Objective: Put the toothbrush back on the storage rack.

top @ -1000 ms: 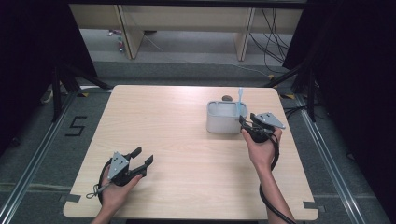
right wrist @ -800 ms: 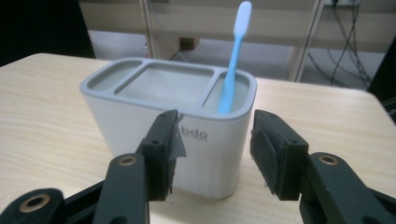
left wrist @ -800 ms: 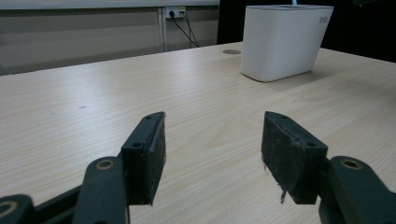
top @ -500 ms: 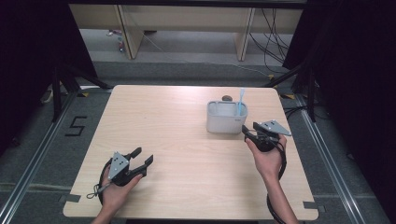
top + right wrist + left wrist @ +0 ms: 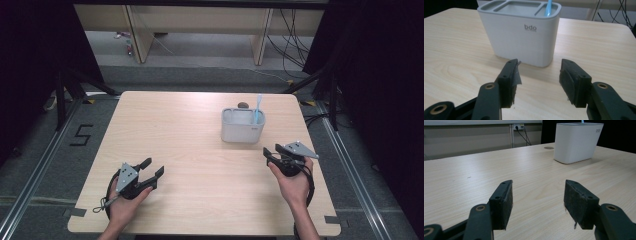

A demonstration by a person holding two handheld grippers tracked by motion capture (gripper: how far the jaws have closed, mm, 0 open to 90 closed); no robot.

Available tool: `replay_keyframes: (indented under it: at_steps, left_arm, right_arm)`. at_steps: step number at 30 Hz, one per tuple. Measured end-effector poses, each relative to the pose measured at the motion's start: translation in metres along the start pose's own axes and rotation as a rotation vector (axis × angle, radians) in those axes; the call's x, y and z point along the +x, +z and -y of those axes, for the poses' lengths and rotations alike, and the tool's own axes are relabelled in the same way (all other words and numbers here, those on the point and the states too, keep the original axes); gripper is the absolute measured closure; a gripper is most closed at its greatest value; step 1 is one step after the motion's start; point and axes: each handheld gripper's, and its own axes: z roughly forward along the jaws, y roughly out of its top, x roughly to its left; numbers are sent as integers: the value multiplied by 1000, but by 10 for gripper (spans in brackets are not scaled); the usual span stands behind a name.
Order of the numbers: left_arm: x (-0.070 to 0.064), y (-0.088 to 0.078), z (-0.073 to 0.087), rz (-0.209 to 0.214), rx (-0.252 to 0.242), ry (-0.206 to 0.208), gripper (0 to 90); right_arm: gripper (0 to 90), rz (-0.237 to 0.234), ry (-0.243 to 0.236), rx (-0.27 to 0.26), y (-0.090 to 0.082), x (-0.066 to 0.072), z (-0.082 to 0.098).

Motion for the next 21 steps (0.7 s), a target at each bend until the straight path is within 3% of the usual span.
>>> replay_keyframes:
  at_steps: [3,4,6,10,11,12,13,14,15,17,19,21]
  left_arm:
    - [0,1,0,1,-4,2,403]
    - [0,2,1,4,-15,1,403]
    - [0,2,1,6,-16,2,403]
    - [0,2,1,6,-14,1,403]
    - [-1,2,1,2,-15,1,403]
    - [-1,2,1,4,-15,2,403]
    - [0,2,1,6,-14,2,403]
    - [0,2,1,3,-18,0,403]
    - [0,0,0,-2,4,1,402]
    - [0,0,0,-2,-1,-4,402]
    - [0,0,0,-4,0,-1,402]
    - [0,2,1,5,-15,0,403]
  right_arm:
    - [490,-10,55,8,-4,2,9]
    - [488,-11,24,-3,-4,-1,13]
    - [487,-7,67,21,-8,2,20]
    - [484,-22,40,22,-11,-2,31]
    - [484,-6,33,28,-11,-3,34]
    - [484,-10,72,37,-13,0,37]
    - [484,-16,50,35,-12,-3,40]
    - [484,-14,80,40,-13,0,43]
    - [484,-17,43,14,-11,-3,47]
    - [485,-5,94,28,-12,2,53]
    - [485,-32,72,8,-12,-1,59]
    - [487,-29,76,-15,-13,-1,64]
